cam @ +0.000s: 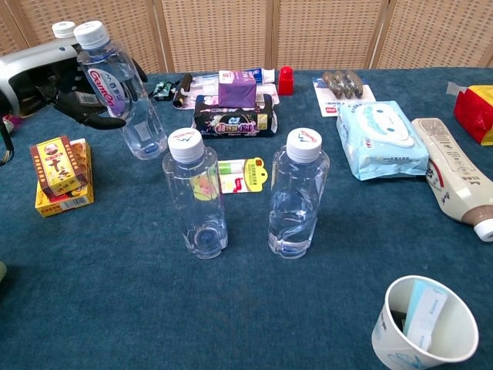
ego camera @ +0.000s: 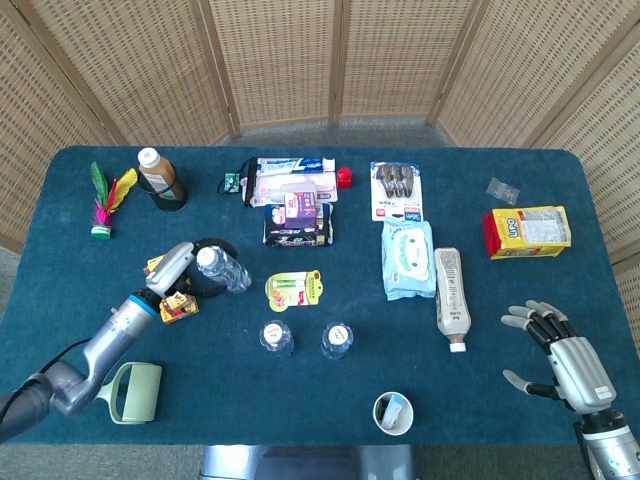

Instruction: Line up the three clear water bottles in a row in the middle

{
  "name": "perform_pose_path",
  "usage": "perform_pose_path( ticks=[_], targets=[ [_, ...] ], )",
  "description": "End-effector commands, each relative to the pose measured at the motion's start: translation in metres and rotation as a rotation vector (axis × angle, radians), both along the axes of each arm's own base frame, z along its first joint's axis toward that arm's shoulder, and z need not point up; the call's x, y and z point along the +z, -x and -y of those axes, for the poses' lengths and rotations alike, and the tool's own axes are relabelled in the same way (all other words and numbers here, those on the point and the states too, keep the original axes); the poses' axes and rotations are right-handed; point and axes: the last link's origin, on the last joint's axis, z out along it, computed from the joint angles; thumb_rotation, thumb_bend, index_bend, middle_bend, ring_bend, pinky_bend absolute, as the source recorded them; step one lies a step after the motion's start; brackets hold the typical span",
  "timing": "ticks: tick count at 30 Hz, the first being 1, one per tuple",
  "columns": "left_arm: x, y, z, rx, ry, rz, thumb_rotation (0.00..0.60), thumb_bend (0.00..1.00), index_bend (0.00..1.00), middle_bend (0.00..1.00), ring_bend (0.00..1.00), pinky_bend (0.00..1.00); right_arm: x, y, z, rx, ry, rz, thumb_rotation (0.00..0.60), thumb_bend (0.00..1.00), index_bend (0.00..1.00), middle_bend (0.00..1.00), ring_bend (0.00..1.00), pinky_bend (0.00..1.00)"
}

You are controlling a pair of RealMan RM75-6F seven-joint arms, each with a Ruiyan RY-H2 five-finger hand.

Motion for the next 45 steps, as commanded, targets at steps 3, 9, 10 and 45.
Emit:
perform_pose_path(
  ticks=[3, 9, 10, 45],
  targets=[
    [0.000, -0.003, 0.017, -0.053, 0.073, -0.016, 0.600, 0.27, 0.35, 0.42, 0.30, 0.44, 0.000, 0.001, 0.001, -0.004, 0.005, -0.007, 0.600, 0.23, 0.26, 0.22, 0.13, 0.09],
    [-0.004, 0.004, 0.035, -0.095, 0.122, -0.053, 0.600, 0.27, 0.35, 0.42, 0.30, 0.43, 0.001, 0.003, 0.002, -0.014, 0.030, -0.021, 0.600, 0.23, 0.26, 0.22, 0.13, 0.09],
    [-0.004, 0.005, 0.037, -0.097, 0.127, -0.056, 0.600, 0.27, 0.35, 0.42, 0.30, 0.43, 0.002, 0.003, 0.002, -0.015, 0.033, -0.024, 0.600, 0.23, 0.26, 0.22, 0.13, 0.09],
    [-0.024, 0.037, 0.073, -0.193, 0.129, -0.223, 0.600, 0.27, 0.35, 0.42, 0.30, 0.43, 0.006, 0.007, 0.006, -0.029, 0.143, -0.063, 0.600, 0.22, 0.26, 0.18, 0.11, 0.07]
  ],
)
